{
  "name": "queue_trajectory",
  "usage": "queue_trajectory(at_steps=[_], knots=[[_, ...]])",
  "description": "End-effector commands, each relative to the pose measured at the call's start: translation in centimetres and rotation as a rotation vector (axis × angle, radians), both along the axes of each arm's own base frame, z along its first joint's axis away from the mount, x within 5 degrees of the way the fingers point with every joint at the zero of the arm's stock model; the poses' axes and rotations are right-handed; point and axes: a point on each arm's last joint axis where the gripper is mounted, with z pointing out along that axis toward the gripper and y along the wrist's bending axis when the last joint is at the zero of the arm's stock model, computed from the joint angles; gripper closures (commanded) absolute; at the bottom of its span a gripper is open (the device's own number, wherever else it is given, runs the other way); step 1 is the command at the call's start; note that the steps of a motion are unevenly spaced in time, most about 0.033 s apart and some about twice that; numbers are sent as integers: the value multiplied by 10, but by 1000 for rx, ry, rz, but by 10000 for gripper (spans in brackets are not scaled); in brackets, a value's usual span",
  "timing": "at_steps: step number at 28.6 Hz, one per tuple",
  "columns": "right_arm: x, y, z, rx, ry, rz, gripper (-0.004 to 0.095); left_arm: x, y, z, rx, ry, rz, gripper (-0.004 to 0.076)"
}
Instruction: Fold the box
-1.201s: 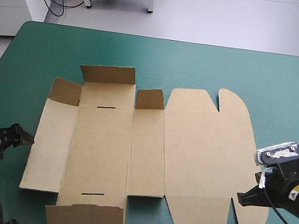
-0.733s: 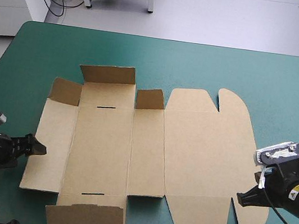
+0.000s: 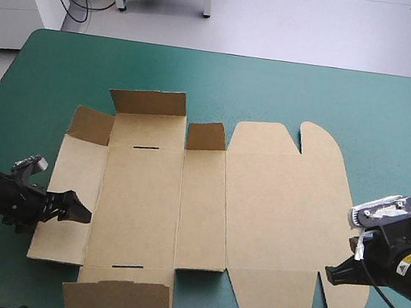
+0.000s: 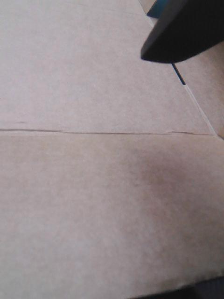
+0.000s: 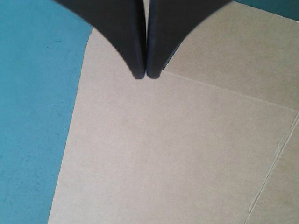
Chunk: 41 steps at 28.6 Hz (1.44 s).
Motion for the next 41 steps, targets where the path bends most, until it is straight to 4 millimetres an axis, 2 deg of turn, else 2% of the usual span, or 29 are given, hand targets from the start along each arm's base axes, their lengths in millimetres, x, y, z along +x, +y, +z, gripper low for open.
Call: queue_trajectory(at_steps=[1, 8, 19, 23, 25, 29, 41], knots=[[2, 0, 10, 10, -69, 1, 929, -1, -6, 6, -46, -5, -18, -5], [2, 0, 10, 14, -68, 4, 929, -1, -10, 10, -110, -2, -21, 16], [2, 0, 10, 14, -70, 4, 929, 0, -11, 11, -124, -12, -13, 266], [3, 1, 11, 18, -84, 3, 929, 2, -10, 10, -108, -25, 1, 399], [3, 1, 11, 18, -84, 3, 929, 3, -9, 9, -93, -30, 26, 493], [3, 1, 11, 17, -82, 3, 929, 7, -8, 9, -85, -54, 54, 733], [3, 1, 12, 19, -91, 3, 929, 12, -5, 8, -15, -153, 4, 731]])
